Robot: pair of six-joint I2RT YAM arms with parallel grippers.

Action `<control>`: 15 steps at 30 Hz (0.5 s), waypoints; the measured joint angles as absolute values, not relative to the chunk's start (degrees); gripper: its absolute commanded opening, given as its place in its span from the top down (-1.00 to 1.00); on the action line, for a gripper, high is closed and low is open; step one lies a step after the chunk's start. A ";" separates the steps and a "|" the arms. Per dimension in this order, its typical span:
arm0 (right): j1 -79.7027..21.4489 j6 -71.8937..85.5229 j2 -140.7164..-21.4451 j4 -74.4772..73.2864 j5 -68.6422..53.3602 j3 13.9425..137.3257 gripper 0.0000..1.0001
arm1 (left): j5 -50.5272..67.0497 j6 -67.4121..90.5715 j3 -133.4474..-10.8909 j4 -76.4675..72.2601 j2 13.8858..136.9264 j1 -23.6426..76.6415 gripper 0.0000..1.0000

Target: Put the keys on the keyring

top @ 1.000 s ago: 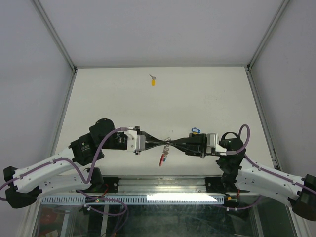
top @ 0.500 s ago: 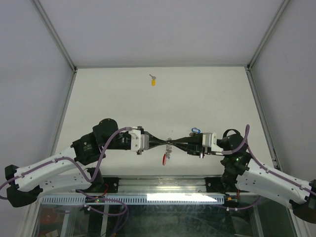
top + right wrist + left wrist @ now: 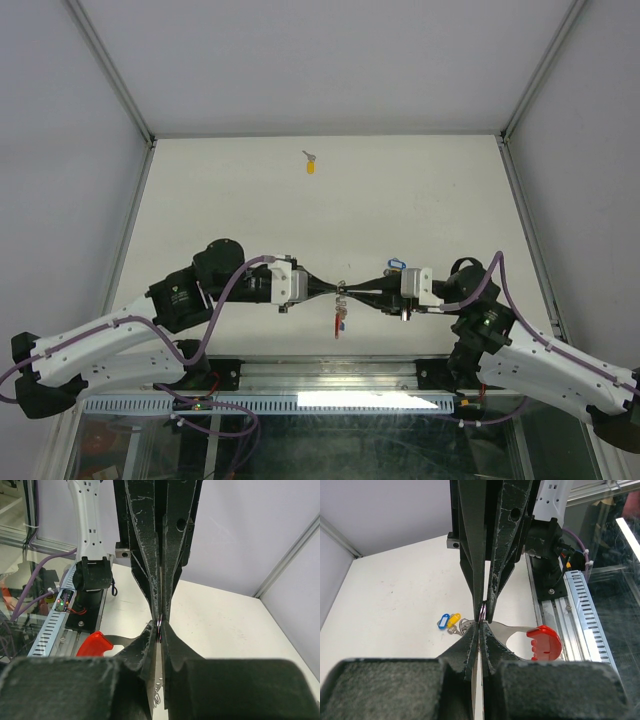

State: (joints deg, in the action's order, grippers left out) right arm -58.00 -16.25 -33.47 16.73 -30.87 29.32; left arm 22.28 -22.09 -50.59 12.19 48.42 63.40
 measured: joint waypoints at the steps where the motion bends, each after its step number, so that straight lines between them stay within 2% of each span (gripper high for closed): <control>1: -58.00 -16.40 -33.43 16.32 -30.85 29.47 0.80 | 22.17 -22.13 -50.78 12.43 48.64 63.40 1.00; 11: -58.00 -16.93 -33.43 13.76 -30.70 30.15 0.69 | 21.85 -23.38 -52.14 14.09 49.91 63.40 1.00; 13: -58.00 -16.99 -33.43 13.15 -30.61 30.41 0.75 | 21.71 -23.44 -52.16 14.17 50.06 63.40 1.00; 15: -58.00 -17.08 -33.43 12.53 -30.37 30.68 0.91 | 21.56 -23.51 -52.25 14.28 50.17 63.40 1.00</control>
State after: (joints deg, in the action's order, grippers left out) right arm -58.00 -17.08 -33.43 12.53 -30.37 30.68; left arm 21.56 -23.51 -52.25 14.28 50.17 63.40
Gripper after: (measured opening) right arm 0.138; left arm 0.003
